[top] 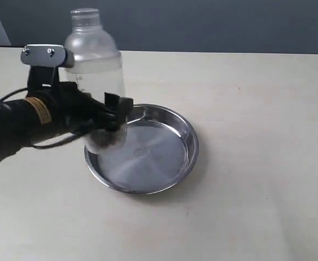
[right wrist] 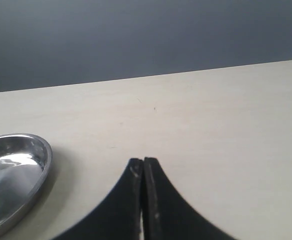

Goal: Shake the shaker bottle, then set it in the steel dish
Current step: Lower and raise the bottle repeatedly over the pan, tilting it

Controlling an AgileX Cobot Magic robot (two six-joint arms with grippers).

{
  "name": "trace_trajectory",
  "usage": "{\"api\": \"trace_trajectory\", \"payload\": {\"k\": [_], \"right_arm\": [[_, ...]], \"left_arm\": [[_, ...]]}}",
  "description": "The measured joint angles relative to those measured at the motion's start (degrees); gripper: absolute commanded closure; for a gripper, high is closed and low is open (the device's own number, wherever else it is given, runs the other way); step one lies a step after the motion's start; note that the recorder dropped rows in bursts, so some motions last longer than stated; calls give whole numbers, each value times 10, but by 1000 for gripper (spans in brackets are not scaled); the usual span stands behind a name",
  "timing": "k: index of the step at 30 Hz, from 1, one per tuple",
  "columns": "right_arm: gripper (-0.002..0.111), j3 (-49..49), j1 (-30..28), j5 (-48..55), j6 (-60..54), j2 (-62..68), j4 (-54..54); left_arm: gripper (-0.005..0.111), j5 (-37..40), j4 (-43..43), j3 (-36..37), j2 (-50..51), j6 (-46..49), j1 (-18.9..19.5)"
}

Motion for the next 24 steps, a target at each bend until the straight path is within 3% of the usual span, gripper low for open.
{"api": "trace_trajectory", "payload": {"k": [3,4,7,11,12,15,19,22,24], "right_arm": [[109,0,0,-1,0,0,0],[109,0,0,-1,0,0,0],[109,0,0,-2,0,0,0],[109,0,0,-2,0,0,0],[109,0,0,-2,0,0,0],[109,0,0,-2,0,0,0],[109,0,0,-2,0,0,0],[109,0,0,-2,0,0,0],[109,0,0,-1,0,0,0]], "left_arm": [[106,28,183,0,-9,0,-50],[106,19,186,0,-9,8,-54],[106,5,66,-3,7,-19,-12],[106,10,214,-3,0,-32,-42],[106,2,195,-3,0,-16,-41],[106,-7,18,-4,16,-8,-1],[106,4,146,-4,13,6,-29],[106,-22,31,-3,25,9,-10],[106,-16,62,-3,25,-5,-6]]}}
